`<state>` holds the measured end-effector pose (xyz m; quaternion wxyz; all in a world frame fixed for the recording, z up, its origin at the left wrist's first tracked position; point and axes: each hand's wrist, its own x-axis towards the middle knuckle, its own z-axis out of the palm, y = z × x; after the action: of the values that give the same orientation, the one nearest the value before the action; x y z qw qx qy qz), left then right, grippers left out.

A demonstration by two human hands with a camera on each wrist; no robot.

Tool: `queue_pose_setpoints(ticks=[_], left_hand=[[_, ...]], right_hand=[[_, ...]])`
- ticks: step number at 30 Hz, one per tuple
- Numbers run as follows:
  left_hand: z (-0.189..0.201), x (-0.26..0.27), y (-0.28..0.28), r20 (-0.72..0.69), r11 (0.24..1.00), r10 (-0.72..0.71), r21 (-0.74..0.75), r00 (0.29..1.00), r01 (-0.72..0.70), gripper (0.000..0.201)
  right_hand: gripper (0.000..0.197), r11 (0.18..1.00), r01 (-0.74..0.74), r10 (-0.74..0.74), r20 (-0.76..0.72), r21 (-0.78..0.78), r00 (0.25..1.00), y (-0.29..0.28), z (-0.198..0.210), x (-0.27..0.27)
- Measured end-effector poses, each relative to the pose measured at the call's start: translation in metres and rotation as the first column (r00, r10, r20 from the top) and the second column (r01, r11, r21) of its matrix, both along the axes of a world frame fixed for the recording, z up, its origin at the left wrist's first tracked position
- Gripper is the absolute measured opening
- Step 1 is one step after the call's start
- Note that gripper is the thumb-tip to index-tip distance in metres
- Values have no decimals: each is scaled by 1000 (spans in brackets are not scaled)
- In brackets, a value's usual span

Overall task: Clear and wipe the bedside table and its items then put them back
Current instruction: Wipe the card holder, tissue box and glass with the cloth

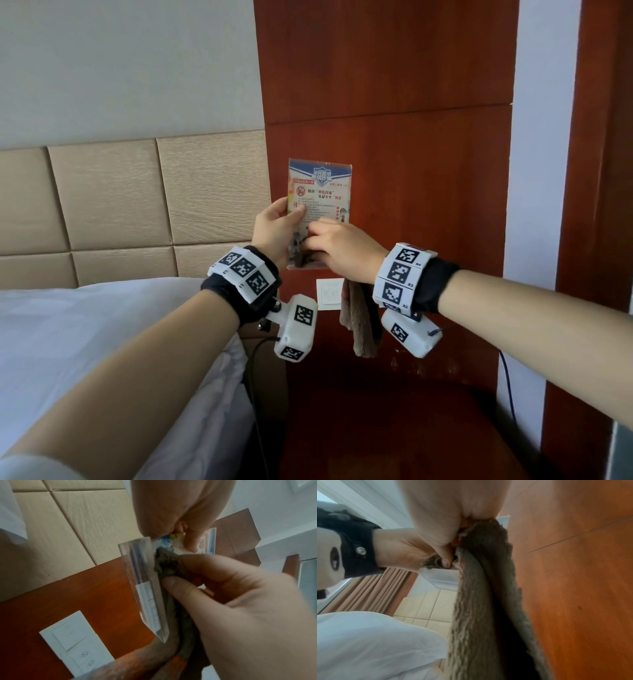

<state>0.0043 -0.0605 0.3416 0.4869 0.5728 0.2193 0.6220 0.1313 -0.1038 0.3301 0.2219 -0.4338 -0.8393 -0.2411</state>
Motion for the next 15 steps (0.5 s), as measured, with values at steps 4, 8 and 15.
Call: queue_pose_setpoints(ticks=[4,8,15], left_hand=[[-3,-4,-1,-11,1000,-19,0,1000,19,24],[-3,-15,1,-11,999,-32,-7,999,32,25],[-7,-21,2,-6,1000,-21,13,1000,21,19]], right_hand=[[25,1000,-22,24,96,-22,995,-3,0,3],[21,998,-47,41,140,40,989,-4,-4,19],[20,995,4,-18,140,97,990,-5,-15,40]])
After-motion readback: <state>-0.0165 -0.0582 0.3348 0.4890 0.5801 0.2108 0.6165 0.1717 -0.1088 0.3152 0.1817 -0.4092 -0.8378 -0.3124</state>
